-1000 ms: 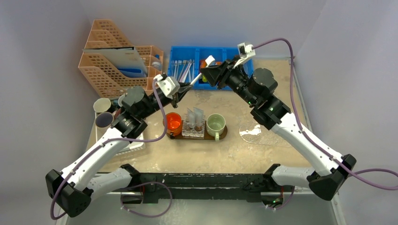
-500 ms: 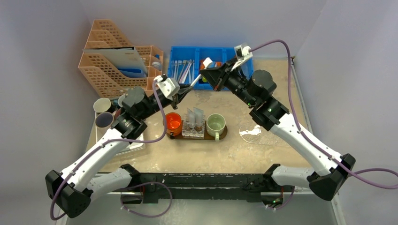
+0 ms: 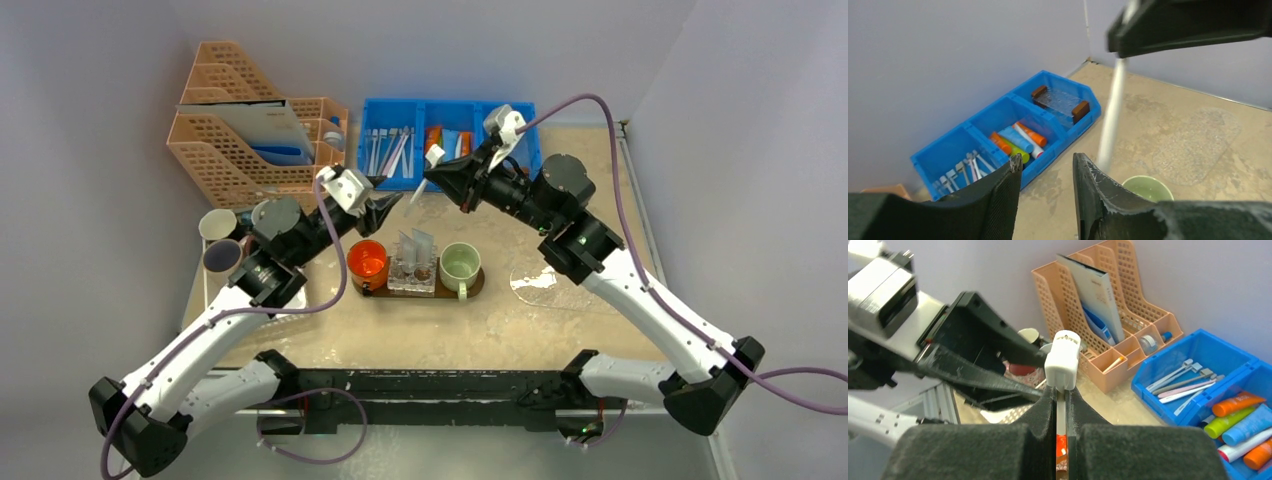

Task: Prepare toiletry sets of a toothbrush and toothpaste on the tray

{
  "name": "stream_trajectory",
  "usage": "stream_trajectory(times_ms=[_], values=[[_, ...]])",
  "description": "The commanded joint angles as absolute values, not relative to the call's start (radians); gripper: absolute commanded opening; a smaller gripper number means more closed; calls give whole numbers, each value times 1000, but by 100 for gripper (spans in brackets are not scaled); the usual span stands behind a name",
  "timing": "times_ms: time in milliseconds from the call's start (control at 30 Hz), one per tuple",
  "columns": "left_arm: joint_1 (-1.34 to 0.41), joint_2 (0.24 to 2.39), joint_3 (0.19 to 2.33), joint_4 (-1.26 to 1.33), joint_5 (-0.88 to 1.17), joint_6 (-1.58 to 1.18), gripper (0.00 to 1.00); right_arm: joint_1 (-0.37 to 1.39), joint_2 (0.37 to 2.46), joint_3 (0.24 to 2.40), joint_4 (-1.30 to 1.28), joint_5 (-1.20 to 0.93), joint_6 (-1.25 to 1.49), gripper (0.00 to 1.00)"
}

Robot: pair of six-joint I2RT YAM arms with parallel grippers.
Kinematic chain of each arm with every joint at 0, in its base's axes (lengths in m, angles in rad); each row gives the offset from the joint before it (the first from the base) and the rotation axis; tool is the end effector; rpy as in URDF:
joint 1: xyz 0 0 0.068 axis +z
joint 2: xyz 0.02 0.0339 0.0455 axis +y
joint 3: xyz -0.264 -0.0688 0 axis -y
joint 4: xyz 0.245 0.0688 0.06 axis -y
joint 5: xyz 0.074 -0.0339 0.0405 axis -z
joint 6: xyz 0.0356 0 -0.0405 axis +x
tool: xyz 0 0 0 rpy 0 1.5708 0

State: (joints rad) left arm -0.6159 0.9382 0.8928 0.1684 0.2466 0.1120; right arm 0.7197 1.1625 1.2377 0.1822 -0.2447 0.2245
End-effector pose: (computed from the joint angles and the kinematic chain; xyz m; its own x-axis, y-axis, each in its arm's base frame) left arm 0.1738 -0.1337 0.3885 0.1842 0.0024 -0.9829 0.7420 0.6554 0.1407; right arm 0.1898 0.1778 0.4617 0.0050 0.2916 -0.9565 -0.8379 0.5234 0.1552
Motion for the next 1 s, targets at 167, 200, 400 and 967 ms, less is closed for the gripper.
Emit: stream_trajectory(times_ms=[167, 200, 400, 967], values=[[-614, 852, 850, 106, -63, 67, 53, 719, 1096, 1260, 13, -537, -118, 0], [-615, 845, 844, 102, -91, 59, 55, 720, 1094, 1261, 4, -569, -141, 0], [-613, 816, 820, 70, -219, 18, 66, 722, 1088, 1233, -58, -679, -232, 0], [-610, 712, 737, -60, -417, -67, 85, 788, 1115, 1088, -111, -821, -638, 0]])
